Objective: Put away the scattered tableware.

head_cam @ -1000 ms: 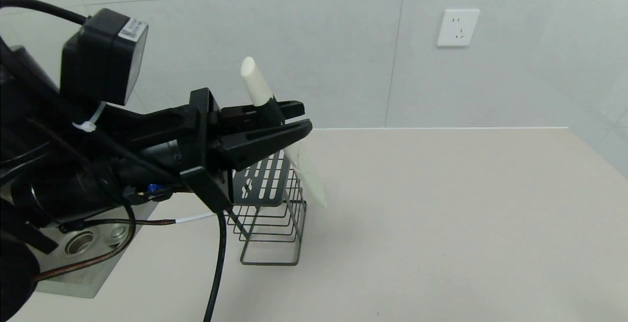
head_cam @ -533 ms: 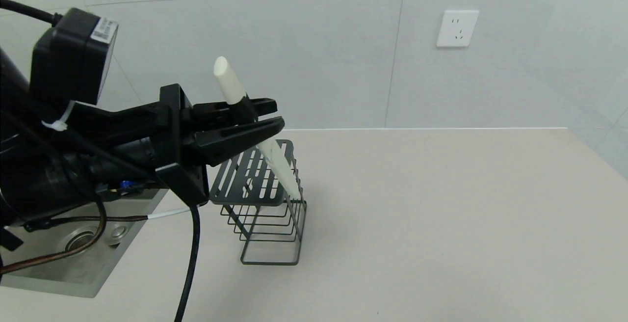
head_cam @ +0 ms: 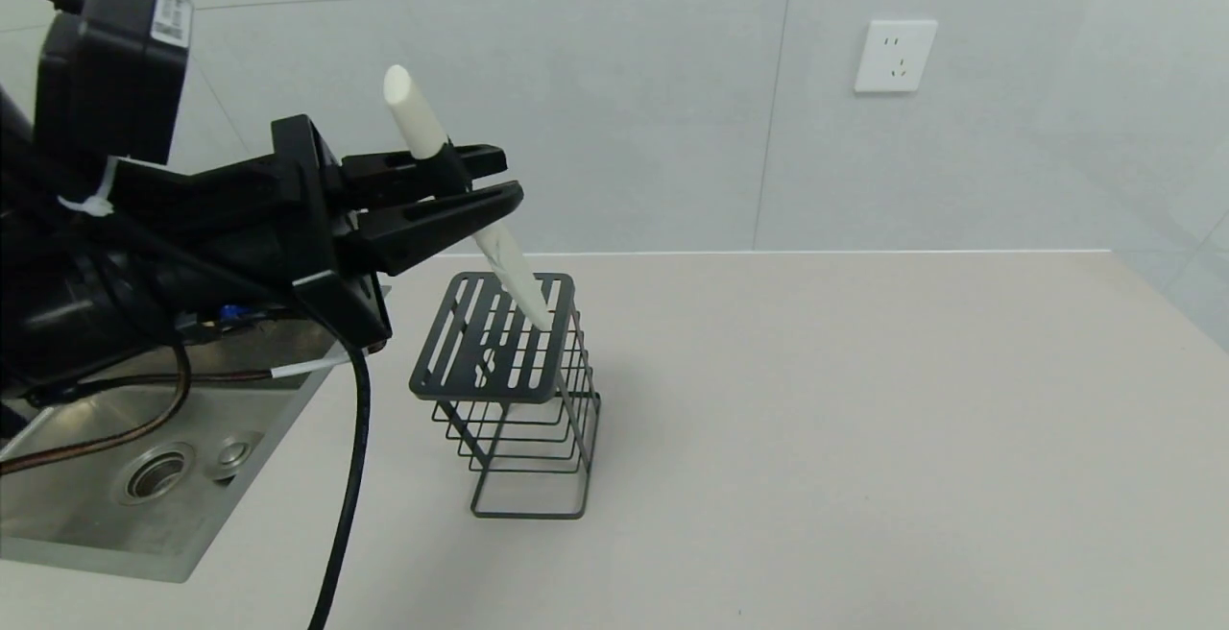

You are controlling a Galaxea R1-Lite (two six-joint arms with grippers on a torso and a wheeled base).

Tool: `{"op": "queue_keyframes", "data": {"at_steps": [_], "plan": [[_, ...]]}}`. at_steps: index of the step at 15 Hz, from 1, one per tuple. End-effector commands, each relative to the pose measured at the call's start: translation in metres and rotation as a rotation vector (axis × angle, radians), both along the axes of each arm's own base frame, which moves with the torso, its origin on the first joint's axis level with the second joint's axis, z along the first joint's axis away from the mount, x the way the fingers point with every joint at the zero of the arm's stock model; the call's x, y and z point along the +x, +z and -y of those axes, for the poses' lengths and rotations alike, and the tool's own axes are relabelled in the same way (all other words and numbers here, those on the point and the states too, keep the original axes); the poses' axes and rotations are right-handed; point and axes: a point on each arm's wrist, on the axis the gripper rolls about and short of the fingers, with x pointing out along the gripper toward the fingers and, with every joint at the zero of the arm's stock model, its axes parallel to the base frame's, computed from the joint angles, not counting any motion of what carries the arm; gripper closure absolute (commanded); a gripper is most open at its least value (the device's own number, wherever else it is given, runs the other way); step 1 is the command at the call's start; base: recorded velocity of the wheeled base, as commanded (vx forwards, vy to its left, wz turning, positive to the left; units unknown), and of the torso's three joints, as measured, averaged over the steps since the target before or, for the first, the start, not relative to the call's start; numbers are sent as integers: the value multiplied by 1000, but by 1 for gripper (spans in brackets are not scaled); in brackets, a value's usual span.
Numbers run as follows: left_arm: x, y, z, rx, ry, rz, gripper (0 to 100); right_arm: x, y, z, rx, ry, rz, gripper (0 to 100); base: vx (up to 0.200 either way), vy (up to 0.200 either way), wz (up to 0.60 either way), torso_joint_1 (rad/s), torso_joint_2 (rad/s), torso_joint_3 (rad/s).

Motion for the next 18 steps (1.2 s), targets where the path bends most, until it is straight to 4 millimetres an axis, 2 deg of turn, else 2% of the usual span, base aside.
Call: {"op": "queue_keyframes", "data": {"at_steps": [1, 4, 7, 11, 18], "plan": [[18, -8, 0, 32, 31, 14, 100, 0, 0, 0, 2, 1, -4, 100, 0, 0, 0, 0, 0, 0], [28, -17, 5, 68, -1, 29, 100, 0, 0, 0, 56, 2, -10, 100, 0, 0, 0, 0, 0, 0], [44, -7, -5, 60, 45, 60, 100, 0, -2, 0, 111, -12, -28, 100, 0, 0, 0, 0, 0, 0], [40, 1, -6, 67, -13, 105, 100, 0, -2, 0, 115, -15, -29, 100, 0, 0, 0, 0, 0, 0], [46, -7, -13, 92, -31, 104, 100, 0, -3, 1, 129, -37, -29, 100, 0, 0, 0, 0, 0, 0]]}}
